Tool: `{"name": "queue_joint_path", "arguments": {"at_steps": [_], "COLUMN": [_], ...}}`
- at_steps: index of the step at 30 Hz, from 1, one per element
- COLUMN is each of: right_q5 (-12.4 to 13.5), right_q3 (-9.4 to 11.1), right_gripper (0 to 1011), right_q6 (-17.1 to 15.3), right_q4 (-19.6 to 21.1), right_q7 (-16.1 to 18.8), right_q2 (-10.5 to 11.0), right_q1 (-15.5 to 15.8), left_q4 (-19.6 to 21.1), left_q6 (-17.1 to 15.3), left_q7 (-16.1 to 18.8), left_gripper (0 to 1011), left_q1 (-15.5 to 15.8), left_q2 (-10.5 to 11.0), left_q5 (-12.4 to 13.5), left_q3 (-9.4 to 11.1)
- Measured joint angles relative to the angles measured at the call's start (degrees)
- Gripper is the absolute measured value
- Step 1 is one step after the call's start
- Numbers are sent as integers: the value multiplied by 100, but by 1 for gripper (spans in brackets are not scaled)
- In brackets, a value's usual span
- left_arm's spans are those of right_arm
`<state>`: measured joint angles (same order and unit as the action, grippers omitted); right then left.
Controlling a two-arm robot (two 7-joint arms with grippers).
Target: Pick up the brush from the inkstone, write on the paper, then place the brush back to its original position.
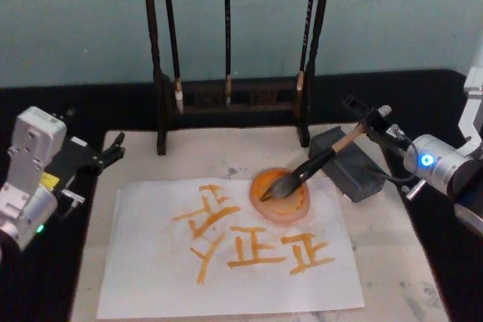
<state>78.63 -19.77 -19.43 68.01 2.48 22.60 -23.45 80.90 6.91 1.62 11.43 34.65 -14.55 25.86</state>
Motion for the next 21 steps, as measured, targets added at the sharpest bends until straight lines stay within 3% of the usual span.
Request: {"name": "queue_joint_path", "arguments": {"at_steps": [11,21], "right_q5": [149,470], "right_q3": [-103,-56], "right_gripper": [1000,1000], "right_q6": [79,85], "right_q4": [58,615], "right_q7": [-38,-191], "right_q2": [121,420], "right_q1": [38,411], "left_q4": [0,0], "left_q6": [0,0], "left_q7": [0,0], "left_gripper": [1010,1010], "left_q1": [0,0], "left_q2": [0,0], "left_q5": [1,0], "left_q3": [0,0]}}
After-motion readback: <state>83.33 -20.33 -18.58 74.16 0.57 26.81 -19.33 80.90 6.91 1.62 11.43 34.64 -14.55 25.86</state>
